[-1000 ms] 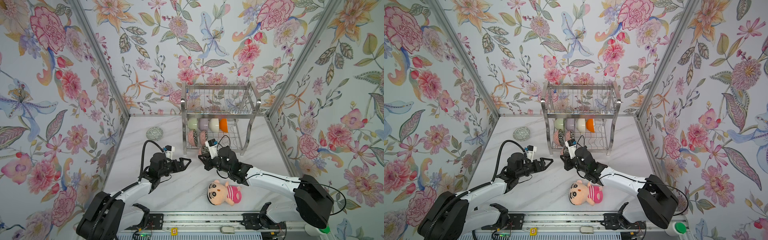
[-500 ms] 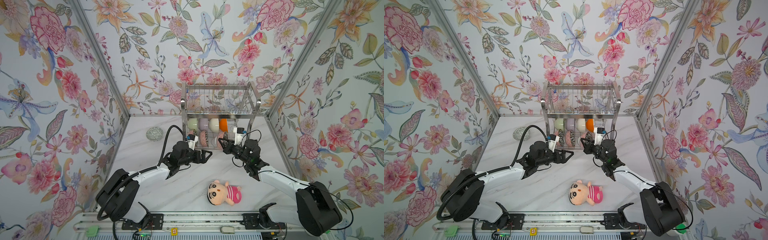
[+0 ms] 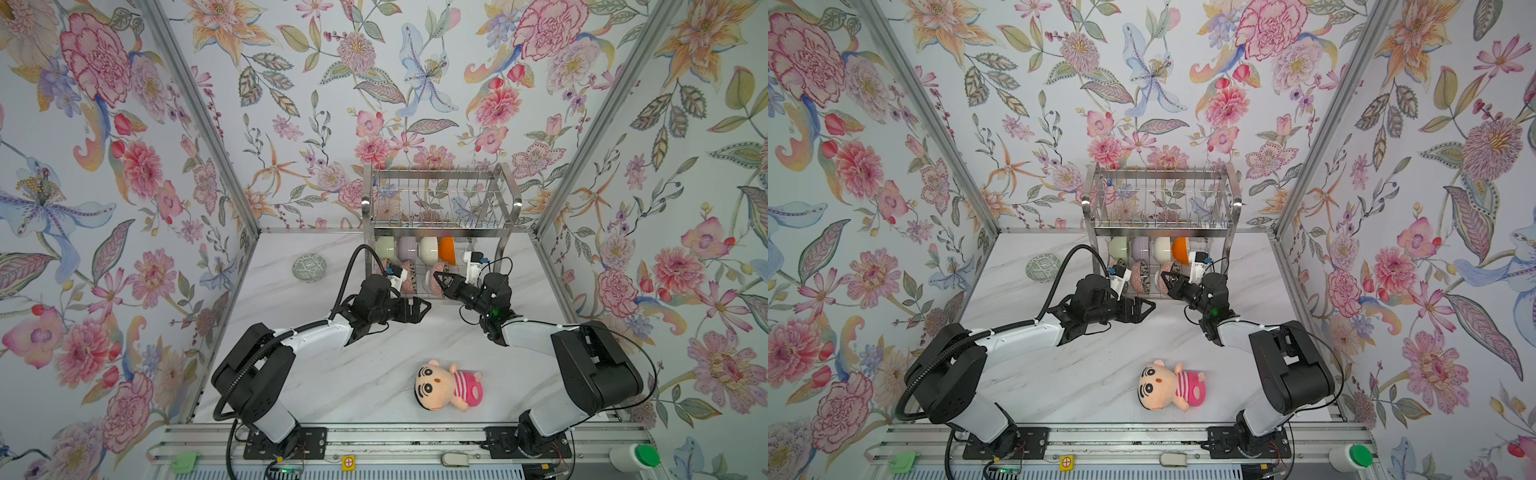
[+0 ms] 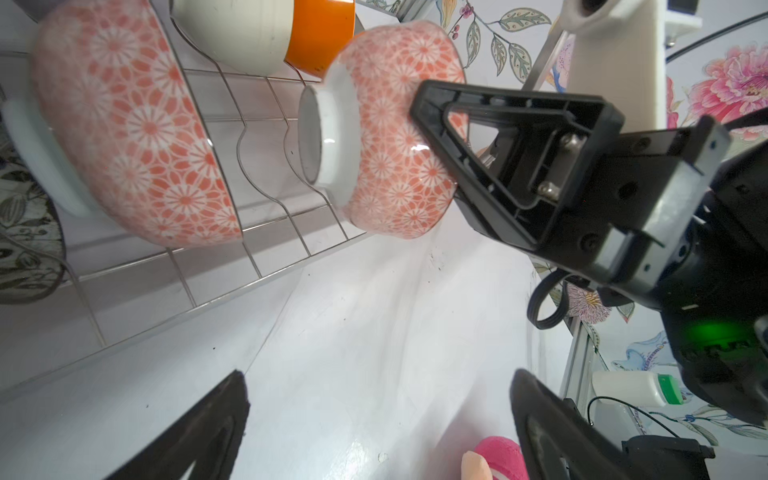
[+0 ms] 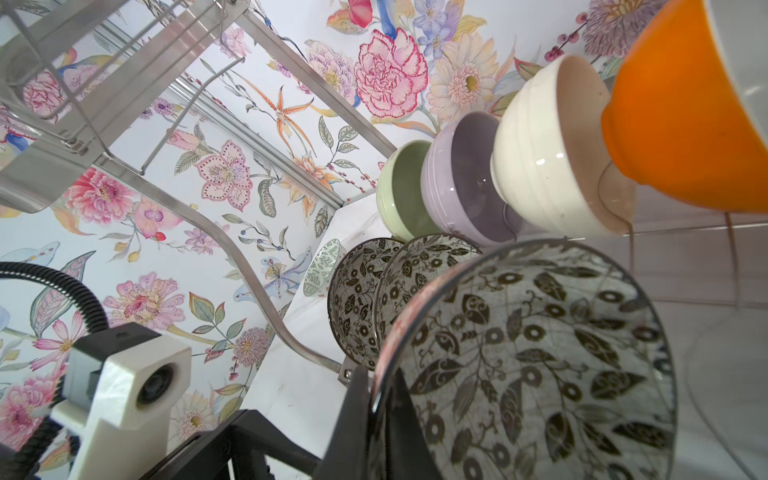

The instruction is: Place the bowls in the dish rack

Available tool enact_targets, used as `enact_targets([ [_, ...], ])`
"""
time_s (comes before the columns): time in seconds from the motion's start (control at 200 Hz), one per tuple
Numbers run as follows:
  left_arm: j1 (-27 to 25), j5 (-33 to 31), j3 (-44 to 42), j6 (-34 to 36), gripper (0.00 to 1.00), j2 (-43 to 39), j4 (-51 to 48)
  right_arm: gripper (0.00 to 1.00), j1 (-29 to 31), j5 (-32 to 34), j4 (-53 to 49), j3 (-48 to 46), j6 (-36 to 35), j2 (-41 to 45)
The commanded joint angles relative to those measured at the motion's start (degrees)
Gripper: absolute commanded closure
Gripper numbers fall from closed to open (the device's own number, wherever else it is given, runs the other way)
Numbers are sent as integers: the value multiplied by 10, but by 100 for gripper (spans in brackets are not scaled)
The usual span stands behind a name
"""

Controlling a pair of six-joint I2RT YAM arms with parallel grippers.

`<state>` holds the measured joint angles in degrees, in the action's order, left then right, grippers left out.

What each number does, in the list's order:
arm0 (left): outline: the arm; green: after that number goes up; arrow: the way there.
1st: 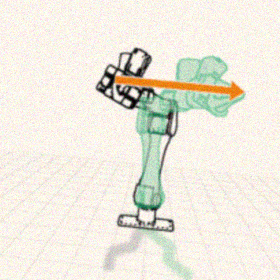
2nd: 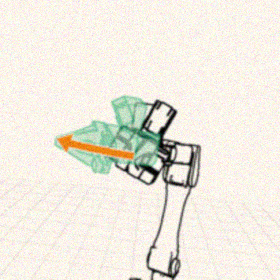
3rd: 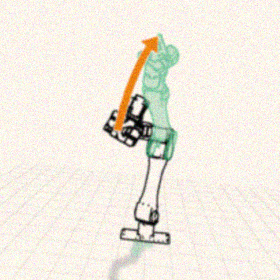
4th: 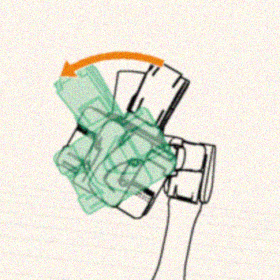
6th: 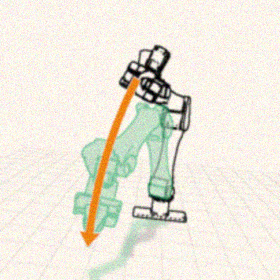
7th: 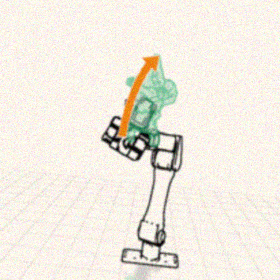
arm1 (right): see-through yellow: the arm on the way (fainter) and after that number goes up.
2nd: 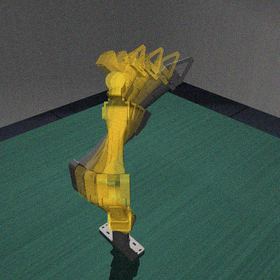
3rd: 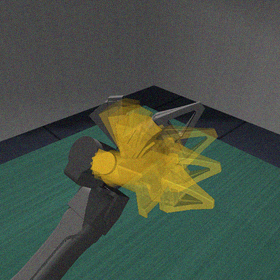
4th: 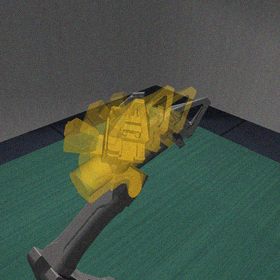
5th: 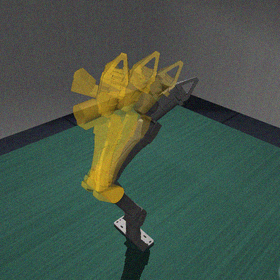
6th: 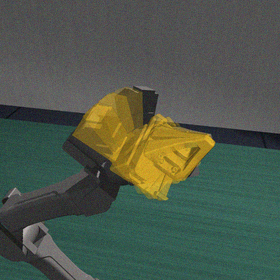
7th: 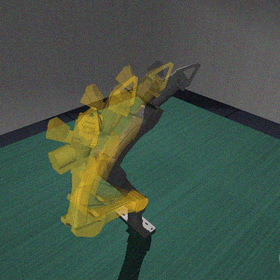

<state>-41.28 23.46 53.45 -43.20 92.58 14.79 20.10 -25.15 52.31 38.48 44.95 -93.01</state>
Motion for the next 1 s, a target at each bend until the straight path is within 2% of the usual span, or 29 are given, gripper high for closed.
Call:
enact_targets([
  [0.0,-4,-12,29,25,1,11,-29,100,-4,-19,89,34,28,-25],
  [0.54,-3,-25,26,42,1,-11,-66,100,-5,-34,177,79,90,-145],
  [0.991,-4,-28,21,43,1,-20,-71,97,-9,-46,183,87,102,-182],
])
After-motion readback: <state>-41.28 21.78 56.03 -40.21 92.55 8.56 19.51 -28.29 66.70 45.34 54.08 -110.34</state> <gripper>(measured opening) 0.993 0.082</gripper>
